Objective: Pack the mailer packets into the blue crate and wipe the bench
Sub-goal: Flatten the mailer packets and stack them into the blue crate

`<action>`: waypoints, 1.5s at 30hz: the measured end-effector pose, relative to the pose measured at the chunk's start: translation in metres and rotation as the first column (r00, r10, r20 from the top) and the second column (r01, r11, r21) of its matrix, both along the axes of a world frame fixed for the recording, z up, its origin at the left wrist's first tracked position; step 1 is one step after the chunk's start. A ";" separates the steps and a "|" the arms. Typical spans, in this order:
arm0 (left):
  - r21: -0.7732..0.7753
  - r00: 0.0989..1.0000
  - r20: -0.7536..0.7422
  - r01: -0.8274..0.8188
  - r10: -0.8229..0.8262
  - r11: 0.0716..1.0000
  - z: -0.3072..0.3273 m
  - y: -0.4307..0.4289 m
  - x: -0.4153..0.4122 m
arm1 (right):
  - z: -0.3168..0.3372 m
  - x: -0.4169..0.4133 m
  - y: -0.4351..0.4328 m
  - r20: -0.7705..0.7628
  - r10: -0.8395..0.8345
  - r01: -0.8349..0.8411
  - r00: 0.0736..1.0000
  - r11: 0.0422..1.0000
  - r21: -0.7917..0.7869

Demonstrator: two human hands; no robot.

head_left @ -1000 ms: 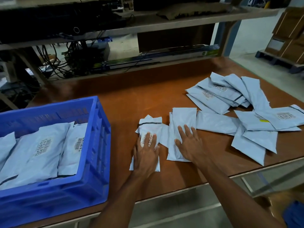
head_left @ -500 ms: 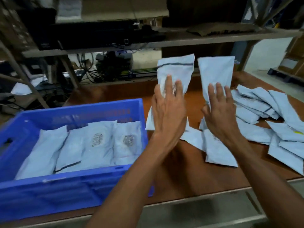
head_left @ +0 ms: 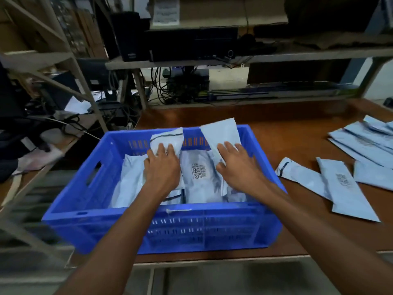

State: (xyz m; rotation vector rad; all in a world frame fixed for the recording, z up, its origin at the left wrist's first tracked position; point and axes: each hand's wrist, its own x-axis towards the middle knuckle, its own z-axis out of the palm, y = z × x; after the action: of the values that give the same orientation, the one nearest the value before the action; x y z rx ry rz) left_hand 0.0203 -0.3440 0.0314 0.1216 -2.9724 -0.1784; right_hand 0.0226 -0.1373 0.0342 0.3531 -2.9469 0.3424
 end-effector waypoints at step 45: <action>0.229 0.876 0.387 0.211 -0.288 0.950 -0.149 0.448 -0.067 | -0.157 0.058 0.425 0.237 -0.286 0.278 0.928 0.958 0.066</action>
State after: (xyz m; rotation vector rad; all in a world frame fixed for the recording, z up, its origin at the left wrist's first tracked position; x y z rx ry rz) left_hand -0.0466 0.1036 -0.1174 -0.2409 -3.3856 -0.5163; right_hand 0.0806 0.2872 -0.1227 -0.1236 -3.1852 0.3209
